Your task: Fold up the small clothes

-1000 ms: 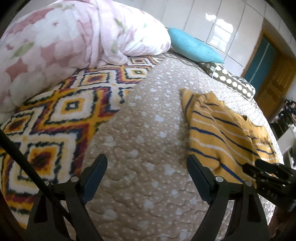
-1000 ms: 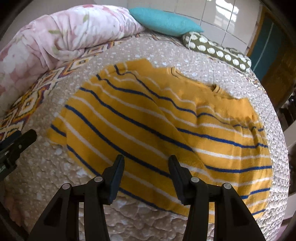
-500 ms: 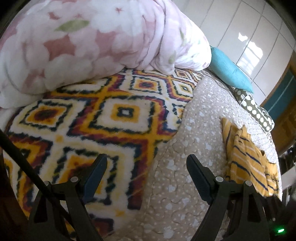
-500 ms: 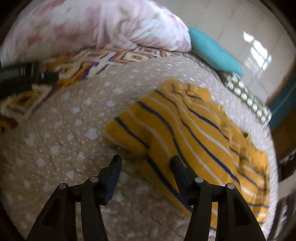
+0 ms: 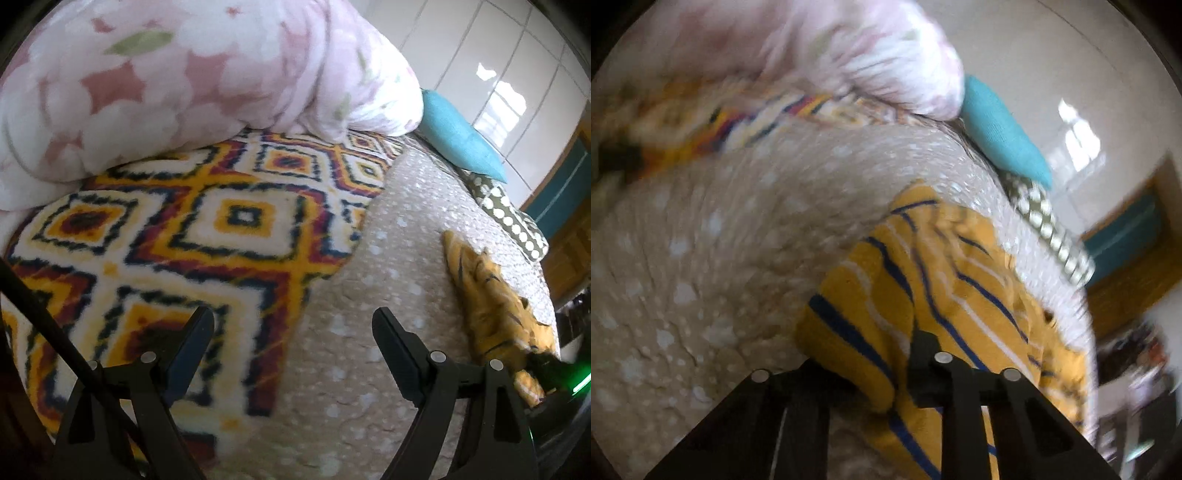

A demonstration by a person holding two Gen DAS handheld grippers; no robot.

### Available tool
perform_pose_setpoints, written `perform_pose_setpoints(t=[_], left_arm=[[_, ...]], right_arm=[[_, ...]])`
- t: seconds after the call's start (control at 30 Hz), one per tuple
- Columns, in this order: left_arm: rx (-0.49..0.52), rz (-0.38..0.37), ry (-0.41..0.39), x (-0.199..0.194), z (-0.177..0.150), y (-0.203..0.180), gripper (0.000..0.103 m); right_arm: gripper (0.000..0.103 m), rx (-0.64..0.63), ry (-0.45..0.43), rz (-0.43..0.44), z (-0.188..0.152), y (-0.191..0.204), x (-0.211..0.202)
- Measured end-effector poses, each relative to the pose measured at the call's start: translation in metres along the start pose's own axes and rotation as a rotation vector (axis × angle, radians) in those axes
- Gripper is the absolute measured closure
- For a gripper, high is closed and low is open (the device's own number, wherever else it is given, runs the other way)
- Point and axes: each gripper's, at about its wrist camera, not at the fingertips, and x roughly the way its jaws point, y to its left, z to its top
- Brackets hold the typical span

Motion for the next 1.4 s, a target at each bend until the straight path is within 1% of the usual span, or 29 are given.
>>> perform_pose_setpoints(t=[0.07, 0.1, 0.13, 0.17, 0.2, 0.23, 0.3, 0.37, 0.4, 0.43, 0.47, 0.53, 0.6, 0.7, 0.83, 0.97, 1.03, 1.1, 1.17, 1.23, 1.3, 1.4], left_arm=[[0.03, -0.007, -0.005, 0.0, -0.003, -0.011, 0.017], [0.044, -0.01, -0.005, 0.0, -0.004, -0.016, 0.017], [0.058, -0.014, -0.004, 0.0, -0.006, -0.02, 0.017], [0.073, -0.019, -0.001, 0.0, -0.008, -0.025, 0.017], [0.086, -0.024, 0.005, 0.001, -0.01, -0.03, 0.017], [0.095, -0.027, 0.009, 0.002, -0.012, -0.033, 0.017], [0.115, -0.034, 0.014, 0.003, -0.016, -0.041, 0.017], [0.127, -0.047, 0.016, 0.002, -0.019, -0.047, 0.017], [0.13, -0.056, 0.018, 0.002, -0.021, -0.049, 0.017], [0.133, -0.065, 0.02, 0.003, -0.022, -0.051, 0.017], [0.138, -0.075, 0.021, 0.003, -0.024, -0.056, 0.017], [0.15, -0.08, 0.018, 0.003, -0.028, -0.063, 0.017], [0.177, -0.085, 0.02, 0.004, -0.034, -0.074, 0.017], [0.22, -0.095, 0.031, 0.007, -0.043, -0.092, 0.017], [0.268, -0.109, 0.036, 0.01, -0.053, -0.116, 0.017], [0.339, -0.107, 0.042, 0.014, -0.065, -0.134, 0.017], [0.346, -0.101, 0.05, 0.017, -0.067, -0.135, 0.017], [0.328, -0.102, 0.067, 0.021, -0.067, -0.131, 0.017], [0.306, -0.107, 0.085, 0.026, -0.066, -0.127, 0.017], [0.301, -0.108, 0.085, 0.027, -0.067, -0.126, 0.017], [0.319, -0.09, 0.076, 0.028, -0.069, -0.126, 0.017], [0.354, -0.066, 0.073, 0.031, -0.072, -0.131, 0.012]], right_arm=[[0.088, 0.173, -0.034, 0.038, 0.003, -0.049, -0.019], [0.089, 0.284, -0.053, 0.049, -0.001, -0.085, -0.031], [0.091, 0.348, -0.064, 0.047, -0.006, -0.109, -0.039], [0.092, 0.428, -0.077, 0.038, -0.017, -0.138, -0.049], [0.093, 0.534, -0.09, 0.026, -0.036, -0.175, -0.061], [0.093, 0.597, -0.091, 0.021, -0.05, -0.196, -0.066], [0.094, 0.747, -0.063, -0.031, -0.096, -0.242, -0.073], [0.094, 0.833, 0.005, -0.087, -0.14, -0.266, -0.067], [0.094, 0.868, 0.056, -0.094, -0.163, -0.274, -0.059], [0.094, 0.901, 0.095, -0.084, -0.182, -0.278, -0.051], [0.094, 0.94, 0.122, -0.054, -0.2, -0.28, -0.042], [0.093, 0.995, 0.106, 0.01, -0.218, -0.28, -0.037], [0.093, 1.0, 0.092, 0.028, -0.219, -0.278, -0.035], [0.093, 0.96, 0.082, 0.031, -0.214, -0.273, -0.033], [0.093, 0.972, 0.054, 0.067, -0.229, -0.269, -0.031], [0.092, 0.948, 0.032, 0.061, -0.237, -0.265, -0.034], [0.091, 0.926, 0.03, 0.042, -0.235, -0.262, -0.035], [0.09, 0.907, 0.033, 0.03, -0.234, -0.26, -0.037], [0.088, 0.907, 0.033, 0.033, -0.235, -0.263, -0.039], [0.087, 0.919, 0.027, 0.044, -0.243, -0.266, -0.044], [0.086, 0.93, 0.023, 0.055, -0.25, -0.269, -0.05], [0.082, 0.949, 0.009, 0.067, -0.259, -0.277, -0.067]])
